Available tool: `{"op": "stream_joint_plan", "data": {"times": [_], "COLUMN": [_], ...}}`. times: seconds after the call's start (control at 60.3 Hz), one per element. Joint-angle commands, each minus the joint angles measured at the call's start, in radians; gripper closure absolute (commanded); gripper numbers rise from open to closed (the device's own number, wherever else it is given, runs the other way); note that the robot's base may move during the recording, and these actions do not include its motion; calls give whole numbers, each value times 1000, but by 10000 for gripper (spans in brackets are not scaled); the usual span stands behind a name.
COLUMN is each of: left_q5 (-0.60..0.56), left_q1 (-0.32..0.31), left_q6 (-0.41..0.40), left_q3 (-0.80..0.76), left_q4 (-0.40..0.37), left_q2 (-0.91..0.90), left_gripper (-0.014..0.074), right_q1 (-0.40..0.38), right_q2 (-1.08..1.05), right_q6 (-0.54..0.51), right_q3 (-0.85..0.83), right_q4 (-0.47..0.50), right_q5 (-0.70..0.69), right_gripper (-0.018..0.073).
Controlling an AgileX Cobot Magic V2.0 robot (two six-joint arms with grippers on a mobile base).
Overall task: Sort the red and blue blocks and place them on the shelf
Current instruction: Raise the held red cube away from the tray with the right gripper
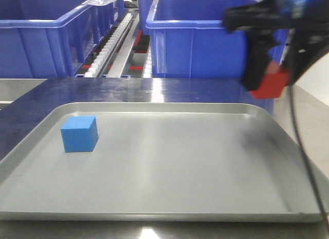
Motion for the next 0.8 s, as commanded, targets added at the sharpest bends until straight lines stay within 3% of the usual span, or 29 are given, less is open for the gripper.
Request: {"op": "stream_joint_plan", "data": {"times": [0.0,0.431,0.613,0.779], "left_q5": [-84,-84,-84,-84], "left_q1": [3,3,3,3], "left_q6": [-5,-5,-5,-5], "left_q3": [21,21,21,21], "left_q4": [-7,-7,-7,-7], "left_q2": [-15,-15,-15,-15], "left_gripper": [472,472,472,472], "right_q1": [-58,-353,-372,-372], "right_q2": [-113,-556,-777,-980], "right_q6": [-107,-115,-115,-115], "right_q3": [65,454,600,693], "right_q4": [32,57,48,48], "right_q5": [-127,-473,-615,-620], "right_gripper": [492,492,492,492]}}
